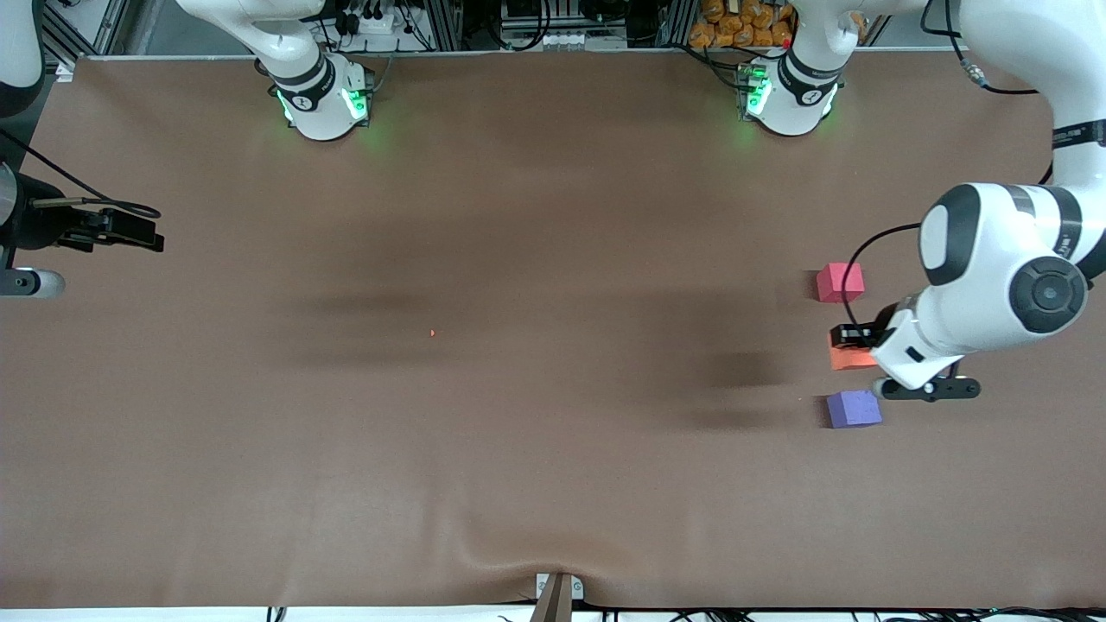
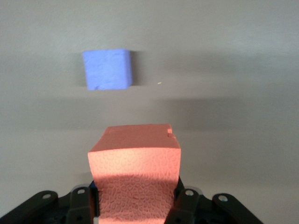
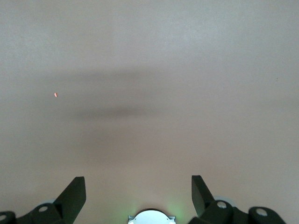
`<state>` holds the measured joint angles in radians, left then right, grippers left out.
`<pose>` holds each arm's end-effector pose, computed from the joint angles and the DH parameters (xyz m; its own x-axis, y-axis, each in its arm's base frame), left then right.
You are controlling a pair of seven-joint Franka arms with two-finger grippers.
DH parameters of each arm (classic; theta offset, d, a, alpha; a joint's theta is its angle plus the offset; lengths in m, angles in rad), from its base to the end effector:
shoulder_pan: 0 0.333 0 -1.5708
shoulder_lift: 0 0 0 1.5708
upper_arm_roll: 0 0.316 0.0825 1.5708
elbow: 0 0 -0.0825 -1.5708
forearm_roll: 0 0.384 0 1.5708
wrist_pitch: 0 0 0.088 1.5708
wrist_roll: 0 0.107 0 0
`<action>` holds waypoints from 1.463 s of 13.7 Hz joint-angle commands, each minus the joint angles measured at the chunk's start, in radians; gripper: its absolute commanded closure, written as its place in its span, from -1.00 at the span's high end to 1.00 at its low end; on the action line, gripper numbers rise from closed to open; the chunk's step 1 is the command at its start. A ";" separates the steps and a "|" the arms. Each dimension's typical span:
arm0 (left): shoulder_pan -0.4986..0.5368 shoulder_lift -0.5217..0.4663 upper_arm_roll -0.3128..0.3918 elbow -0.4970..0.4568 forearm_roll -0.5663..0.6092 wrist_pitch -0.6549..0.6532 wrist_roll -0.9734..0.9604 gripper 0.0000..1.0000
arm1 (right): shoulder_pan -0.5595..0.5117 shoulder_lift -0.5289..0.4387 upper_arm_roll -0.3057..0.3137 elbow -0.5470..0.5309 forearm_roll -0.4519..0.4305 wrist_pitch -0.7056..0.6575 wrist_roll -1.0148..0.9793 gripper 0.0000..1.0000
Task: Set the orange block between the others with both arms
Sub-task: 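Carry the orange cube with the left gripper toward the pink and purple cubes, then lower the orange cube between the pink and purple cubes, open the left gripper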
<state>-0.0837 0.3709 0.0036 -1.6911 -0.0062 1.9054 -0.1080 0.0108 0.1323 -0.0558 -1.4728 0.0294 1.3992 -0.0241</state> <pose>0.6371 -0.0518 0.3698 0.9874 0.0309 -0.1555 0.0293 -0.9995 -0.0127 0.5740 -0.0202 0.5820 0.9789 -0.0160 -0.2036 -0.0219 -0.9994 -0.0269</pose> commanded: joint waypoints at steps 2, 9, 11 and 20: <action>0.038 -0.055 -0.014 -0.184 0.015 0.169 0.016 -1.00 | 0.001 -0.008 0.001 0.002 -0.002 -0.003 0.000 1.00; 0.128 -0.010 -0.019 -0.366 0.064 0.486 0.071 -1.00 | 0.003 -0.008 0.001 0.002 -0.002 -0.002 0.001 1.00; 0.128 -0.004 -0.020 -0.422 0.064 0.568 0.071 -1.00 | 0.003 -0.008 0.001 0.002 -0.002 -0.002 0.001 1.00; 0.131 0.045 -0.040 -0.424 0.058 0.598 0.129 -1.00 | 0.005 -0.008 0.002 0.002 -0.002 -0.002 0.001 1.00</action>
<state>0.0337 0.4064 -0.0216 -2.1092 0.0396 2.4754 0.0081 0.0120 0.1323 -0.0542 -1.4728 0.0296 1.4005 -0.0244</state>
